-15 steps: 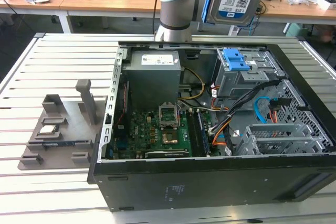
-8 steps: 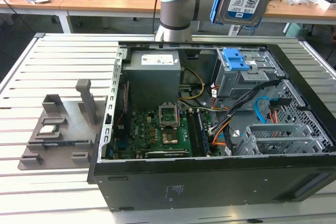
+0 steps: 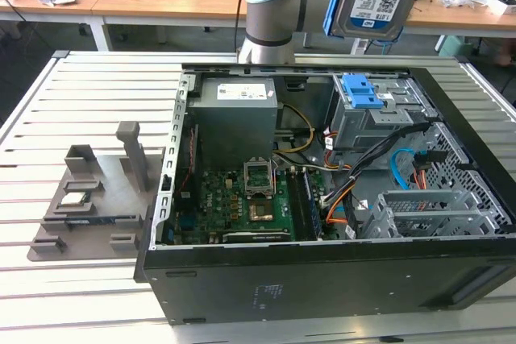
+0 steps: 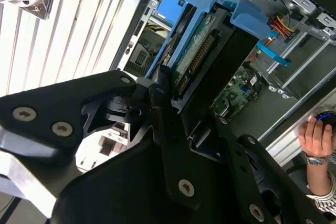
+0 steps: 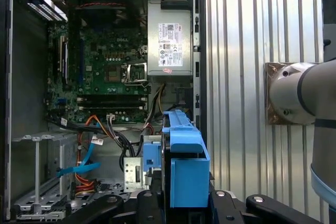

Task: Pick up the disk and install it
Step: 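Pick up the disk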

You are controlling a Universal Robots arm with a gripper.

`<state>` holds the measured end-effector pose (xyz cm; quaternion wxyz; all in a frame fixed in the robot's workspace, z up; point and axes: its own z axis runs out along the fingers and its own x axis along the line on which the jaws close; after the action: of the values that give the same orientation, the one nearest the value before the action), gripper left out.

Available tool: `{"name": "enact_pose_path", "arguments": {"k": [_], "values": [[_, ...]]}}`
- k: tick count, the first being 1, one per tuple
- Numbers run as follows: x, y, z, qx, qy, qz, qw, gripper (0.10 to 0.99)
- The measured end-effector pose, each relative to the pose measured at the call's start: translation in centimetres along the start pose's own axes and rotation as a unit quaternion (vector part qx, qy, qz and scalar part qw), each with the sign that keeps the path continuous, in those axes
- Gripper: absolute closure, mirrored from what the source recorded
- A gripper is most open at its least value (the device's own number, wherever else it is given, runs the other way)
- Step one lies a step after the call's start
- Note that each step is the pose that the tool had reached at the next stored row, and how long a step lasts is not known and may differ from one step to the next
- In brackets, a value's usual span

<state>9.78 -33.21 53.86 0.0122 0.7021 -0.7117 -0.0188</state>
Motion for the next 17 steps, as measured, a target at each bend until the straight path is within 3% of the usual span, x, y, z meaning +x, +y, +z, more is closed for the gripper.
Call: {"name": "enact_pose_path", "arguments": {"k": [8, 17], "values": [[1.60, -0.02, 0.00, 0.0000, -0.0001, 0.000, 1.0000, 0.722], [2.62, -0.04, 0.01, 0.0000, 0.0000, 0.000, 1.0000, 0.722]]}}
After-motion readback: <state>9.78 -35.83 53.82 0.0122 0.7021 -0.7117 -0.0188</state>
